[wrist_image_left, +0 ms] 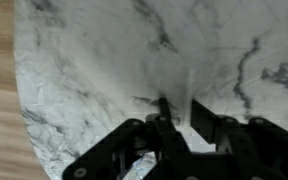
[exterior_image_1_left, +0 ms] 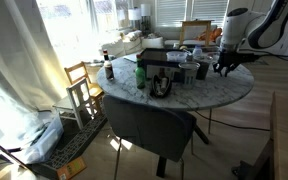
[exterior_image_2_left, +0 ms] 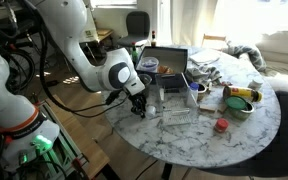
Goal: Turn the small plastic cup over
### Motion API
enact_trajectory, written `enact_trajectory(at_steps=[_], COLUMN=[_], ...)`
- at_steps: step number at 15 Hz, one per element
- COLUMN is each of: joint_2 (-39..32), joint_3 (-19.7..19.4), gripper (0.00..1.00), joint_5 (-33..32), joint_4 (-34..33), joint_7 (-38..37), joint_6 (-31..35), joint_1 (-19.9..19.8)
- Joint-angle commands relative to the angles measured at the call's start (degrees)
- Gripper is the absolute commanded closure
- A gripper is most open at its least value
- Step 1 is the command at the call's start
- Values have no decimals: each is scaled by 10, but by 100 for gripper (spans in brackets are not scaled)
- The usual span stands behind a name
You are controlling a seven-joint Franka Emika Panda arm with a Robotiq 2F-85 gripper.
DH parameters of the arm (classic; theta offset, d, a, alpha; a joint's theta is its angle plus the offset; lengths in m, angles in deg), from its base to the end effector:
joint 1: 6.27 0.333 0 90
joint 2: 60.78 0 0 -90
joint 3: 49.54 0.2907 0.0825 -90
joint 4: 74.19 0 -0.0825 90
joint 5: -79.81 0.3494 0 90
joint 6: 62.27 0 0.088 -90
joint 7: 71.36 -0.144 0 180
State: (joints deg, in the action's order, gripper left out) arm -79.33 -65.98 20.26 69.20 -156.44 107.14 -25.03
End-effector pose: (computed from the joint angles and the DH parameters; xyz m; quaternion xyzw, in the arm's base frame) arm 0.3805 -0.2190 0.1367 0.8500 -0.4988 0.1068 0.1317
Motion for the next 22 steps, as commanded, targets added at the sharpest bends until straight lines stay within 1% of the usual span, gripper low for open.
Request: enact_trajectory(at_steps=[1,3,5,7,10,13,18,22], joint_2=[-22,-6,16,46,87,112,89,55], joint_3=[5,3,-5,-14,-11,15,58,78], gripper=[100,99,97,97,97,97,97,97], joint_5=[8,0,-24,-70,-134,-175,-187,-196], joint_4=[-13,-5,2,14,35,48,39,21], joint_7=[8,16,16,6,16,31,108,172], joint_6=[11,-22,-61,-134,-211,-287,-357,-400], joint_1=[-6,2,19,45,71,84,101,111])
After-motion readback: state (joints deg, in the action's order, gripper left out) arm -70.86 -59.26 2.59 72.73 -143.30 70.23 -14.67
